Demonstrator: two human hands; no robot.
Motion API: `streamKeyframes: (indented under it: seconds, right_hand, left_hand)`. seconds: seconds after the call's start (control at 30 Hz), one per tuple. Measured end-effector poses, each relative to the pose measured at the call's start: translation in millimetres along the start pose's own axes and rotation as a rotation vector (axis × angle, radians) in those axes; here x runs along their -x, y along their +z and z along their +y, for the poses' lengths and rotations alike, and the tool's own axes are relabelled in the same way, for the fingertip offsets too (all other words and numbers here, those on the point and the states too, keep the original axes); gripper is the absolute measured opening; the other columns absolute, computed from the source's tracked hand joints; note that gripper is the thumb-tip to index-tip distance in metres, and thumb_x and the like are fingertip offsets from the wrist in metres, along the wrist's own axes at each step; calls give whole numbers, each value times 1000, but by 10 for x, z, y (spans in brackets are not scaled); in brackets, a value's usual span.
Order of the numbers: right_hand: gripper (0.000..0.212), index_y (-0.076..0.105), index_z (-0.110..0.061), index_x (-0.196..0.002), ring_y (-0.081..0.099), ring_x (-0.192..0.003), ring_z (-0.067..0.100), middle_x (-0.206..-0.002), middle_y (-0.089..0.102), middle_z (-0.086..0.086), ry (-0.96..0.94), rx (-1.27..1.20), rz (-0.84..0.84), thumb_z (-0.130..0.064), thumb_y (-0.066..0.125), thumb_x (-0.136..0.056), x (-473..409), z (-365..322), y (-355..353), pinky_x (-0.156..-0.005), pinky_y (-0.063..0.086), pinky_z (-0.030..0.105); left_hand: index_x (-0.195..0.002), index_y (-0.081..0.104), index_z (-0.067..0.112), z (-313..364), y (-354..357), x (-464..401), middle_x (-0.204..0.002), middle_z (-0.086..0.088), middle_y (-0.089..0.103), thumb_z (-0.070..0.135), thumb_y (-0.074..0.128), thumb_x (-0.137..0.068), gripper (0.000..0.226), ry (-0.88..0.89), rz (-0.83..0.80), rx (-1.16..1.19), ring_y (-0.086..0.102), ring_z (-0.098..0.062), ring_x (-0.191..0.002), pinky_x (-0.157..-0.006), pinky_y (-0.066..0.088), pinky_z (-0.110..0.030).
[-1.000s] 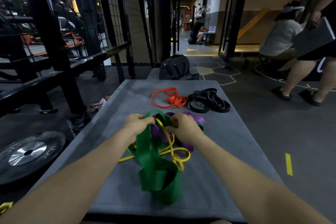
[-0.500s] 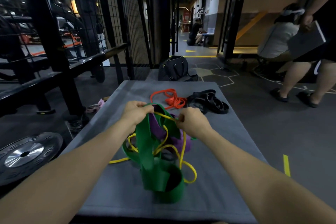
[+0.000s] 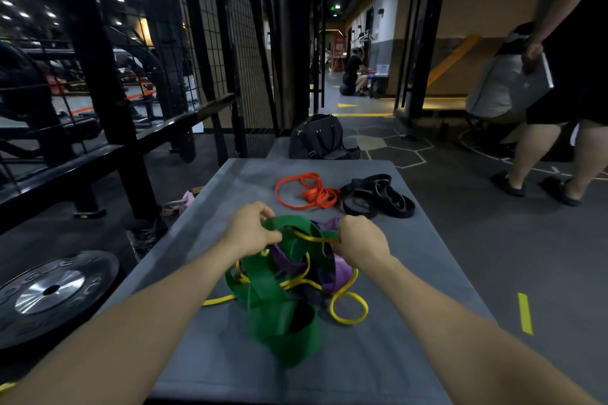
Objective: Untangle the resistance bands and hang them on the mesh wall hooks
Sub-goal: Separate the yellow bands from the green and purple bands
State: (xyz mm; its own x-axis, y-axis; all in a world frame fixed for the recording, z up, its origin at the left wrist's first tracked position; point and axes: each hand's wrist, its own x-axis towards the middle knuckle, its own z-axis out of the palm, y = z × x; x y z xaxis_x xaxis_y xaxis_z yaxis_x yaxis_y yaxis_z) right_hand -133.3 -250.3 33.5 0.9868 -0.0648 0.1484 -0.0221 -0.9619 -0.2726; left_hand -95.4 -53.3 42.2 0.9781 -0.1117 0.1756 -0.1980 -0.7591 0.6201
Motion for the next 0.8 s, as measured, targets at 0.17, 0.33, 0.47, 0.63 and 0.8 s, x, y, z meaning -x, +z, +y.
streamKeyframes:
  seconds: [0.17, 0.33, 0.47, 0.63, 0.8]
  right_hand:
    - [34, 31, -13, -58, 56, -93, 33, -68, 46, 8, -27, 85, 94, -2, 51, -84, 18, 58, -53, -62, 33, 31]
    - [18, 46, -7, -70, 53, -90, 32, -77, 54, 10, -43, 57, 189, -5, 54, -85, -37, -163, -163, -60, 33, 31]
    - [41, 22, -16, -57, 49, -84, 29, -69, 40, 3, -37, -6, 234, -8, 54, -82, -83, -251, -327, -59, 30, 30]
    - [22, 52, -12, -68, 47, -73, 21, -65, 48, -1, -75, -384, 198, -22, 65, -84, -151, -207, -632, -62, 32, 26]
    - [52, 53, -8, -114, 49, -88, 10, -95, 53, -6, -97, -705, 144, -26, 79, -73, -205, -202, -697, -63, 38, 14]
  left_hand:
    - [-103, 55, 14, -28, -273, 10, -104, -2, 58, 12, 75, -63, 45, 134, -31, -241, 56, -19, -90, -77, 47, -33]
    - [-102, 55, 11, 213, -567, -187, -103, -6, 59, 14, 76, -68, 40, 136, 129, -67, 58, -23, -92, -74, 46, -33]
    - [-96, 53, 17, 409, -632, -378, -101, -3, 57, 19, 76, -71, 34, 122, 209, 139, 55, -17, -88, -69, 41, -25]
    - [-88, 57, 16, 759, -646, -504, -85, -1, 59, 5, 70, -74, 22, 136, 234, 535, 57, -19, -86, -79, 50, -35]
    - [-80, 59, 20, 713, -624, -401, -82, -1, 61, -8, 65, -75, 29, 183, 115, 641, 57, -14, -77, -64, 48, -17]
